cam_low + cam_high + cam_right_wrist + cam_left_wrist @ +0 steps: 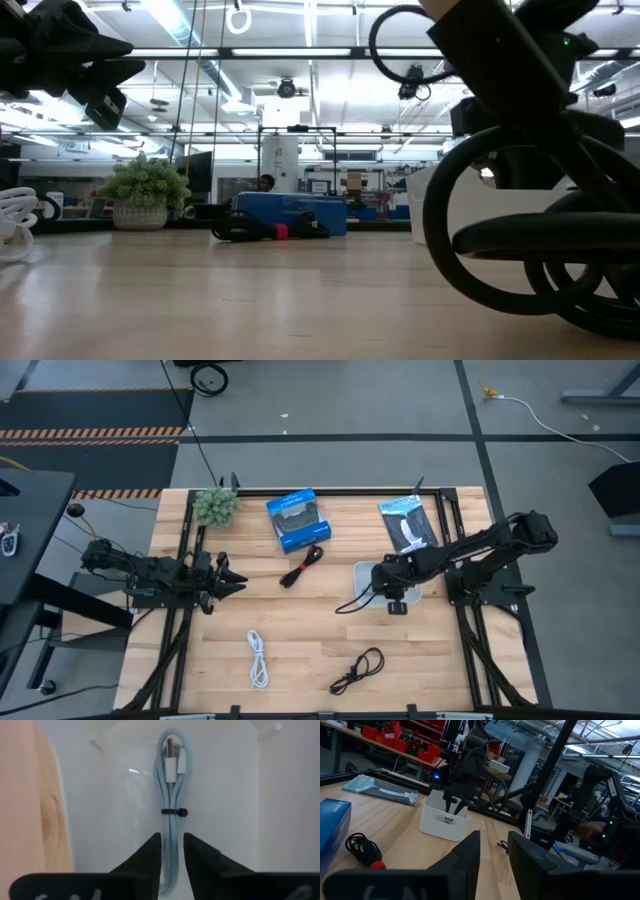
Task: Pick and place USB-C Cables
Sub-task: Put the bottom black USB cable into the white bin
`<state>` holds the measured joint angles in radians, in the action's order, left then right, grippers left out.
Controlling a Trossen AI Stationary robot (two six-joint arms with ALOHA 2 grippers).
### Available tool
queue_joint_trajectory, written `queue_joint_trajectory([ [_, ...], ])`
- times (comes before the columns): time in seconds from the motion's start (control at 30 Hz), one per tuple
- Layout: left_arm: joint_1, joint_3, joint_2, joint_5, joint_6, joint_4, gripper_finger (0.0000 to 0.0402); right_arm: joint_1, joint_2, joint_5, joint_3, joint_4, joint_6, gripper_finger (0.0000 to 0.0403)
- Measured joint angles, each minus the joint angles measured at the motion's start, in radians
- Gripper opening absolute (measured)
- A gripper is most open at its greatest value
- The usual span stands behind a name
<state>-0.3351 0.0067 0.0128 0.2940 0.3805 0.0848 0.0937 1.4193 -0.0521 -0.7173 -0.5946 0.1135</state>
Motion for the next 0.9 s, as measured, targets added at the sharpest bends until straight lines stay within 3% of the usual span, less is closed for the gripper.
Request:
queue_joint_trajectory([
  [0.33, 0.0, 0.0, 0.0, 0.0, 0.0, 0.001, 0.0107, 0.002, -0.006, -0.004, -0.147, -0.201, -0.002, 0.0113],
  [0.9, 0.0, 0.0, 0.0, 0.0, 0.0, 0.0, 0.0107, 0.071, -0.007, -0.008, -0.459, -0.477, -0.002, 0.0115],
])
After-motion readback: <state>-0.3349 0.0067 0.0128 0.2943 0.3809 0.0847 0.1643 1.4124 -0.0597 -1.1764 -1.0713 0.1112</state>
